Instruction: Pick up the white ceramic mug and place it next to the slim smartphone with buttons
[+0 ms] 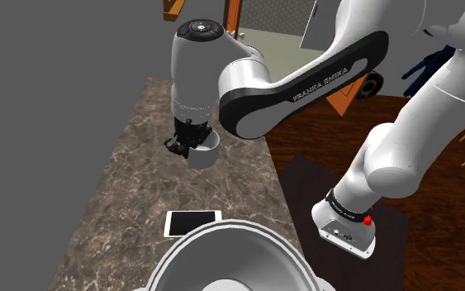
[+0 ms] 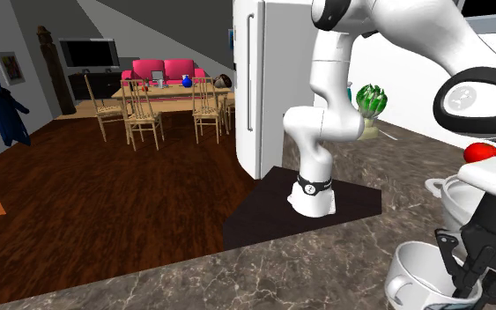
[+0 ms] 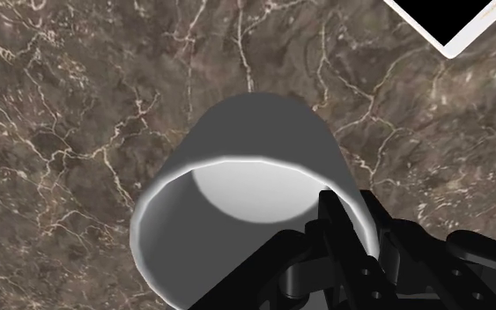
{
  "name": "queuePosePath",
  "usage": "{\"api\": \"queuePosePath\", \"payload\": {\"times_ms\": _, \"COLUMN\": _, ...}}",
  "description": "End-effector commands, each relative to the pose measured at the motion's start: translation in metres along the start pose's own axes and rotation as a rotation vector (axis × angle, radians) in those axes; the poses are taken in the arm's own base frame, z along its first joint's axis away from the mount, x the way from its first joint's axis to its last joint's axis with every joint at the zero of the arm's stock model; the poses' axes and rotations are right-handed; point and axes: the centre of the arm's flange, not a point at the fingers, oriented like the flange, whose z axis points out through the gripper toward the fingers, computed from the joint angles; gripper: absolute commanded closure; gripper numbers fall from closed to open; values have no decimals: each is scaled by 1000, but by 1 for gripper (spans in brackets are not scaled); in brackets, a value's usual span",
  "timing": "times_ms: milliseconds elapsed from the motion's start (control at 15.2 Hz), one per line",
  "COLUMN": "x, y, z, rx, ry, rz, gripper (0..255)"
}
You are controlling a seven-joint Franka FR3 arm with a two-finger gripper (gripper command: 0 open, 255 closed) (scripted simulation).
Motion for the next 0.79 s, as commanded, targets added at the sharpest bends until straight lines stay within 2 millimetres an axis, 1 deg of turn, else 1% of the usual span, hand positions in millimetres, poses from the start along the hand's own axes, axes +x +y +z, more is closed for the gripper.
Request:
{"api": "queuePosePath", "payload": {"times_ms": 0, "x": -3, "y": -1, "z": 11, "rx": 1, "ry": 1, "rz": 0, "gripper": 255}}
{"api": "queuePosePath", "payload": {"times_ms": 726, "x": -15, "y": -5, "z": 67, "rx": 1, "ry": 1, "rz": 0, "gripper": 255}}
